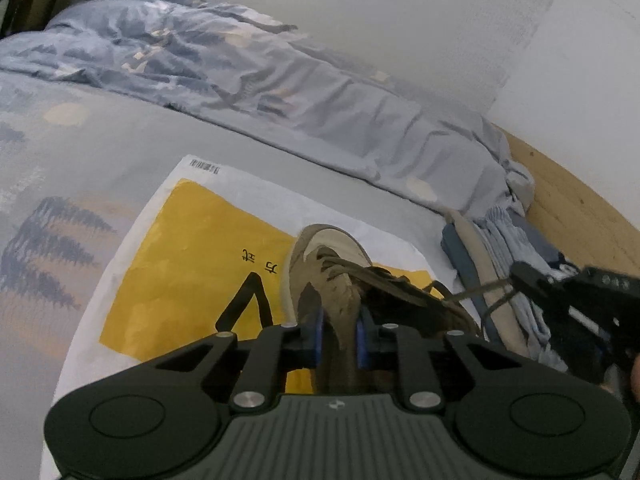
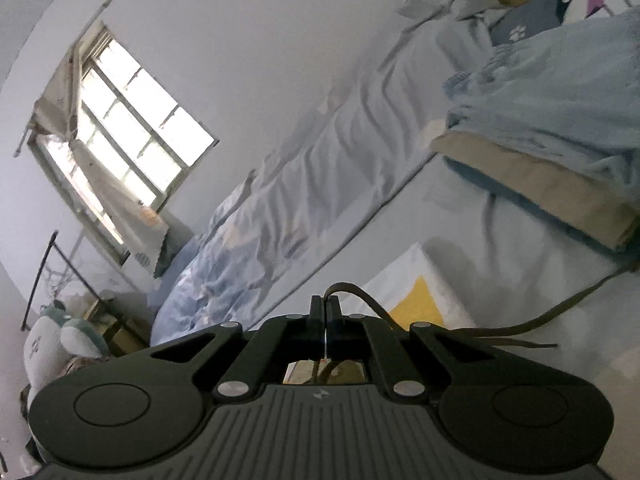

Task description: Lace up shoes with both hands

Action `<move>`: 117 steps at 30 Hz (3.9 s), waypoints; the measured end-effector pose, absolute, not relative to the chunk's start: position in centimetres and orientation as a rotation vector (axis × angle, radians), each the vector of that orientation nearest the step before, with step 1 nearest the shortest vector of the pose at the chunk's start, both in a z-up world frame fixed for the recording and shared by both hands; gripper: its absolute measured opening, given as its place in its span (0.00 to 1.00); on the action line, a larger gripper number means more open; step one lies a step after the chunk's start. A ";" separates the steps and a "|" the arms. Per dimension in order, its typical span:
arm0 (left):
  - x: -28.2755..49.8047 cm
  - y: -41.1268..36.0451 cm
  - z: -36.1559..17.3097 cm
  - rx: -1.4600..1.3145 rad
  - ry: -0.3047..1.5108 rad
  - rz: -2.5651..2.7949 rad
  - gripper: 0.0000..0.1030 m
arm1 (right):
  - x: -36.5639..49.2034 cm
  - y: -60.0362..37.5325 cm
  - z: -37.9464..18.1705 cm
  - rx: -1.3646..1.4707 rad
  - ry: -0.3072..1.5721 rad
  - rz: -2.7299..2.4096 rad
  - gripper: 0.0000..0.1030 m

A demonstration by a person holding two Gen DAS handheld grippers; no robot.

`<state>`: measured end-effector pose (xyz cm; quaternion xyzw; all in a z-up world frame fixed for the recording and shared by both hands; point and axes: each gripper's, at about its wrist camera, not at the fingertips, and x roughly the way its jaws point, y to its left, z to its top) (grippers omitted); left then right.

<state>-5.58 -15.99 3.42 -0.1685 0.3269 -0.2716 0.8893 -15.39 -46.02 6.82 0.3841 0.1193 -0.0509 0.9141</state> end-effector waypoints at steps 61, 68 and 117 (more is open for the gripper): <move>-8.7 -17.6 6.8 -0.304 0.572 -0.625 0.61 | -26.4 -62.5 -1.6 1.072 0.227 -0.760 0.46; -8.9 -17.1 7.1 -0.314 0.569 -0.612 0.61 | -25.3 -61.9 -1.6 1.001 0.243 -0.785 0.44; -10.6 -15.1 8.7 -0.364 0.358 -1.014 0.23 | -23.3 -32.3 8.1 -0.296 0.086 0.181 0.02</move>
